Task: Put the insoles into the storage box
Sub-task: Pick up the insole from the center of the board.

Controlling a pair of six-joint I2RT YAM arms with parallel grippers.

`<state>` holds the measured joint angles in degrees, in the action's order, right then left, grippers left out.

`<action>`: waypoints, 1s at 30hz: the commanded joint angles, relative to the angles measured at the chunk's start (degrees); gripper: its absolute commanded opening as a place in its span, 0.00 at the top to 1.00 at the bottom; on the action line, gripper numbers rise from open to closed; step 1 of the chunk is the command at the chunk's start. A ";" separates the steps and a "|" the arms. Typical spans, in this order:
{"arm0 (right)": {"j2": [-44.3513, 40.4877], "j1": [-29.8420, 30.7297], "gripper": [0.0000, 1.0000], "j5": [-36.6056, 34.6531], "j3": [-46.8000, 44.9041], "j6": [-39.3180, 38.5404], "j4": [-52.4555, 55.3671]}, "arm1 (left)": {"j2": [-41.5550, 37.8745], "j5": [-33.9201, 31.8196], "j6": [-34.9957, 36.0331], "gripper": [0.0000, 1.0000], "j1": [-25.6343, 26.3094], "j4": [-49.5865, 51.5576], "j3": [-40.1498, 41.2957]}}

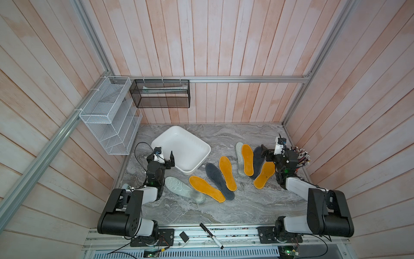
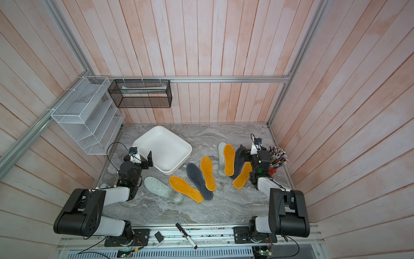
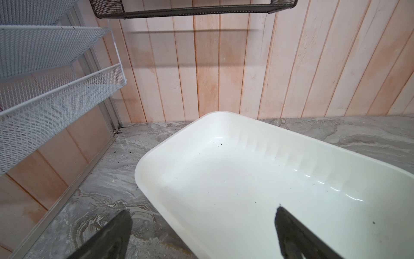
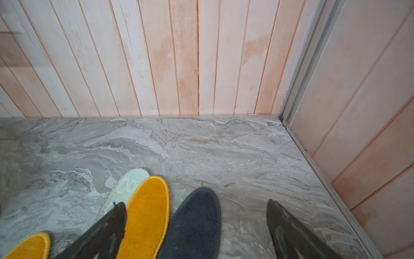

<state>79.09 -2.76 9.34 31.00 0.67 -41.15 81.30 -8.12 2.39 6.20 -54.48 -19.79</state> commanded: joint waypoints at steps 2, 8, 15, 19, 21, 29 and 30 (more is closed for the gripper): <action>-0.47 2.19 0.01 5.42 3.97 -0.06 11.58 | -3.28 -6.67 -0.31 0.00 0.13 3.72 0.71; -0.55 4.44 0.01 10.30 6.61 -2.21 17.98 | -11.86 -14.80 -8.21 0.00 0.22 14.01 -0.42; -1.39 5.64 0.01 17.65 9.46 -2.01 24.84 | -19.45 -26.77 -27.37 0.00 3.69 42.67 -9.11; -1.61 6.50 0.02 18.61 10.35 -1.35 26.99 | -20.22 -34.81 -40.13 0.00 10.18 59.15 -14.24; -1.61 7.24 0.01 18.63 10.56 -1.54 27.36 | -19.59 -34.28 -51.29 0.00 11.94 68.75 -17.57; -1.13 9.74 0.02 19.01 11.72 -1.76 27.42 | -11.34 -25.03 -90.76 0.00 18.91 96.82 -27.03; -0.96 10.12 0.02 18.97 11.88 -1.94 27.52 | -9.92 -24.96 -93.89 0.00 20.55 99.87 -28.43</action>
<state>78.15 6.42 27.18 40.95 -0.89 -14.90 69.14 -35.31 -73.78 23.94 30.41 -45.43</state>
